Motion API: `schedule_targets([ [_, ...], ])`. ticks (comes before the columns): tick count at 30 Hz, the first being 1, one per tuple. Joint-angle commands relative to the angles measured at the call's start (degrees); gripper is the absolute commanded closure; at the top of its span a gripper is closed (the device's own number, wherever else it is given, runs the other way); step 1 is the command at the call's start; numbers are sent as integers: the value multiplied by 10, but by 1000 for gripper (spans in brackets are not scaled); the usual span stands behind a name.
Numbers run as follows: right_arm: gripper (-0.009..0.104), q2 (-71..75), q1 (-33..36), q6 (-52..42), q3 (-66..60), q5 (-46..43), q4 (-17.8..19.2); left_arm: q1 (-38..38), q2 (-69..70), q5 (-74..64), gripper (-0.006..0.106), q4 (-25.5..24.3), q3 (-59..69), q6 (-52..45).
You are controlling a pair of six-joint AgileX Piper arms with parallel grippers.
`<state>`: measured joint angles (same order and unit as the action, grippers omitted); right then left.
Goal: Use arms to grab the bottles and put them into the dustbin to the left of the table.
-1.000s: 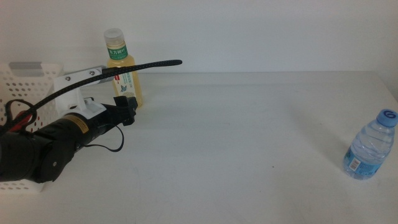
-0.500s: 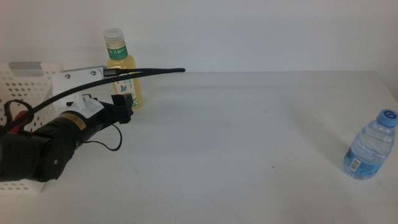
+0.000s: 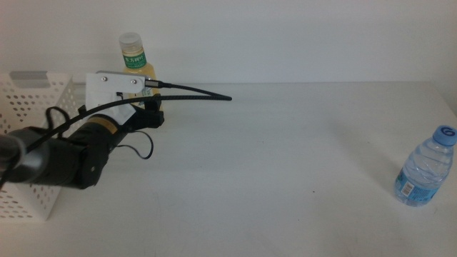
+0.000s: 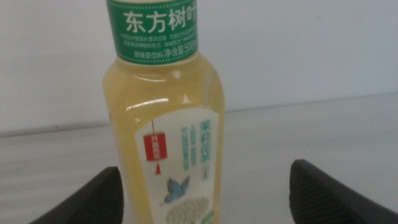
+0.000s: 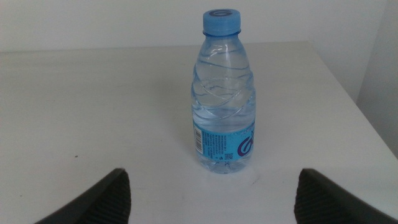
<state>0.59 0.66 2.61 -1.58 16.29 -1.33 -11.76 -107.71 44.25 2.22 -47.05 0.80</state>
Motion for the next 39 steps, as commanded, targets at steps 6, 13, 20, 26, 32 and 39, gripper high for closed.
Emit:
schedule_targets([
  [6,20,15,-4,-5,4,-44,3,0,-36,47,15,50,-94,3],
  [13,20,15,-4,-5,4,-44,3,2,-89,45,15,64,-158,-12],
  [20,20,15,-4,-5,4,-44,3,13,-134,45,15,61,-211,-8],
  [26,20,15,-4,-5,4,-44,3,13,-155,34,27,66,-243,-4],
  [32,20,15,-4,-5,4,-44,3,13,-144,-34,79,78,-243,-4],
  [39,20,15,-4,-5,4,-44,3,13,-73,-185,77,73,-241,-12],
])
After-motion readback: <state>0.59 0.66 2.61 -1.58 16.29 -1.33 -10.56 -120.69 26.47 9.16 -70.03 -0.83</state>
